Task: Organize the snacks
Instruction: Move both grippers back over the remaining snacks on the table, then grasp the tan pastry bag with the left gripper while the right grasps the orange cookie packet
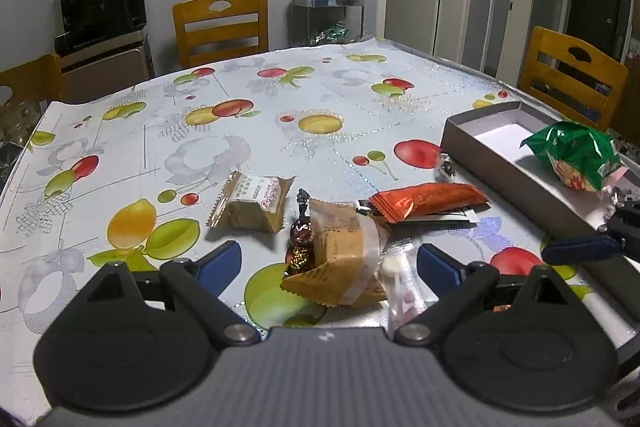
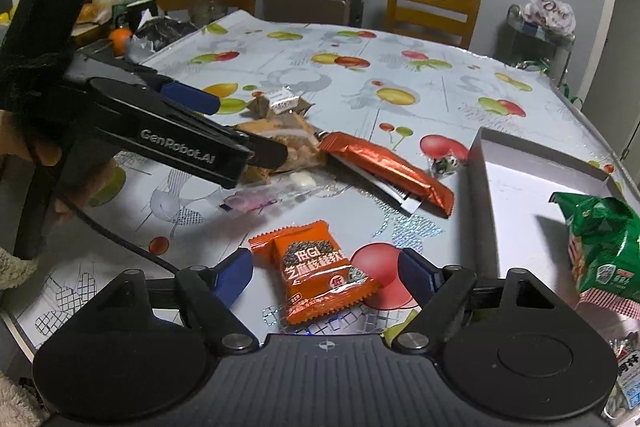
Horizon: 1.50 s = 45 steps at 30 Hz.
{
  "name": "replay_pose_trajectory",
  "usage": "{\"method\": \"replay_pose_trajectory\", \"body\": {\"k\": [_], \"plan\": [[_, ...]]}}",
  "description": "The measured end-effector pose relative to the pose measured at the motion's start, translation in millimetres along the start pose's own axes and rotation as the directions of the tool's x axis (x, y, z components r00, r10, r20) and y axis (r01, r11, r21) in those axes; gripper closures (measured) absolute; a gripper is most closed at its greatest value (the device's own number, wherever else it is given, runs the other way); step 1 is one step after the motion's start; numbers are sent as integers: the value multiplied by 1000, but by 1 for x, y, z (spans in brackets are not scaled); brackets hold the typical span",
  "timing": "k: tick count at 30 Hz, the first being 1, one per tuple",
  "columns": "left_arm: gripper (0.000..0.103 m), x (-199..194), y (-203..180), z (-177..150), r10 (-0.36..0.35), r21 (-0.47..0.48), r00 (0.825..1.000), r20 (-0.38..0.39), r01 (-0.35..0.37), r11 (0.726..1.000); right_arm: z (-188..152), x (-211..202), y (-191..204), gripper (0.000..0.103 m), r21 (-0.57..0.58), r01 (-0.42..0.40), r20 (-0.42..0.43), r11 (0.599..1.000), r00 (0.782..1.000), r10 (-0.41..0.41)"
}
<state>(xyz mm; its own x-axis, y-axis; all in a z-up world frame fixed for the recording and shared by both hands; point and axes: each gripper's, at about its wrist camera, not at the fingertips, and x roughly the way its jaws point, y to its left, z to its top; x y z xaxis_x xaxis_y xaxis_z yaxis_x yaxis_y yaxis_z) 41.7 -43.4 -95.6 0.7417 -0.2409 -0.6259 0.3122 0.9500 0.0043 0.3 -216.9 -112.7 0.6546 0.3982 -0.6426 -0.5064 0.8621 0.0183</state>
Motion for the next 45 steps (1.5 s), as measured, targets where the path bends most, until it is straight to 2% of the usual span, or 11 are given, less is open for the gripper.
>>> {"method": "replay_pose_trajectory", "body": {"k": [4, 8, 15, 21, 26, 34, 38, 45], "plan": [[10, 6, 1, 0, -1, -6, 1000, -8, 1, 1000, -1, 1, 2, 26, -7, -2, 0, 1000, 1000, 2], [17, 10, 0, 0, -4, -10, 1000, -14, 4, 1000, -1, 2, 1, 29, -8, 0, 2, 1000, 1000, 0], [19, 17, -3, -1, 10, 4, 1000, -19, -10, 1000, -3, 3, 2, 33, -16, 8, 3, 1000, 1000, -8], [28, 25, -4, -2, 13, 7, 1000, -28, -13, 1000, -4, 5, 4, 37, -35, 12, 3, 999, 1000, -12], [42, 29, 0, -3, -8, -15, 999, -36, 8, 1000, -4, 7, 5, 45, -43, 9, 4, 999, 1000, -9], [49, 25, 2, -9, -4, -10, 1000, -16, 4, 1000, -4, 9, 6, 56, -51, 3, 2, 999, 1000, -3], [52, 18, 8, -14, 9, -31, 1000, -8, -9, 999, -5, 8, 5, 57, -51, -2, 0, 999, 1000, 2], [52, 13, 10, -17, 8, -31, 1000, -15, -9, 999, -4, 8, 5, 57, -52, 2, -2, 999, 1000, -2]]}}
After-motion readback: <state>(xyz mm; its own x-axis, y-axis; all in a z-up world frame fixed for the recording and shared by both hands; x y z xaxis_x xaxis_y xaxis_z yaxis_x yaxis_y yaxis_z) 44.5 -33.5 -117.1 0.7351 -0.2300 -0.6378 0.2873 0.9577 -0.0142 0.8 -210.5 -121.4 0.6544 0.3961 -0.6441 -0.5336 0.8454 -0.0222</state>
